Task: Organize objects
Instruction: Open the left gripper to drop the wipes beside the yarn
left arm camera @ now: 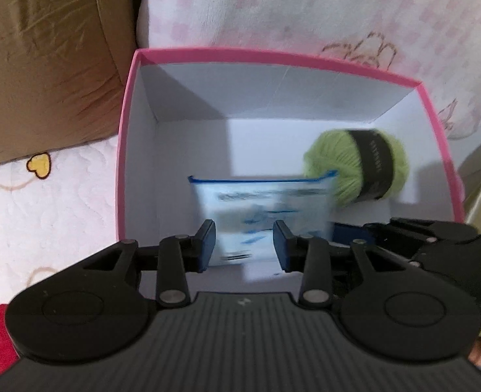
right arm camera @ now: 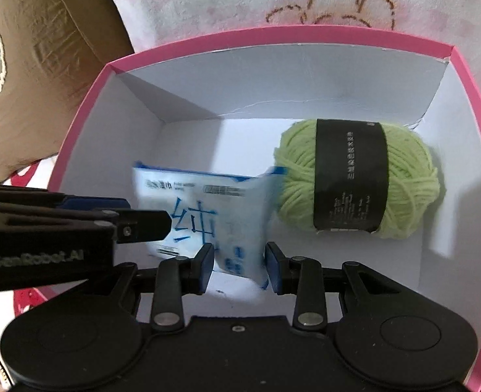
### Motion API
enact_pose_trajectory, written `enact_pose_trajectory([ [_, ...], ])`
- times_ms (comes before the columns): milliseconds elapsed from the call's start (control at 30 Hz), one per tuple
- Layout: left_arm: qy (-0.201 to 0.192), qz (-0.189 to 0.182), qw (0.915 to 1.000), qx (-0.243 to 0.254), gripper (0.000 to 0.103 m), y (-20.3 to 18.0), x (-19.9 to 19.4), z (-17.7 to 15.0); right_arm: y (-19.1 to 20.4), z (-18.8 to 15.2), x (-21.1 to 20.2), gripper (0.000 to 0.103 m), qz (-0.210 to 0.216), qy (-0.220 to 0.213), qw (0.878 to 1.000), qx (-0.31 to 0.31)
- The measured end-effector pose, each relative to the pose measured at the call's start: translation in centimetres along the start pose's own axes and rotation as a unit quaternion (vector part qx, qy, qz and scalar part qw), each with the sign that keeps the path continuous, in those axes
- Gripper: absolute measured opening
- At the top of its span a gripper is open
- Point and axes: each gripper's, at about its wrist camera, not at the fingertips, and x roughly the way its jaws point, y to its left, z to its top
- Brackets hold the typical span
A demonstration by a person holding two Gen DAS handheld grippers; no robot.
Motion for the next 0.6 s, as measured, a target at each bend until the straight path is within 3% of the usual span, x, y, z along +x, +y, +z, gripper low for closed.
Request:
enact_pose_trajectory([
  [267, -0.025, -0.015, 0.9993, 0.024, 0.04, -0.5, -2.6, -1.0, 1.1, -0.9, -2.1, 0.039, -0.016, -0.026, 0.999, -0.014],
  [467, -0.03, -0.02, 0.9985, 0.041, 0.042, 0.3, -5.6, -2.4, 2.7, -2.7, -6.5, 0.04, -0.009, -0.047, 0.998, -0.045],
  [600, -0.037, -0.025, 0.9971, 0.061, 0.05, 0.5, -8.7, -3.6, 4.1, -3.9, -9.9, 0.046, -0.005, -0.062, 0.996, -0.065],
])
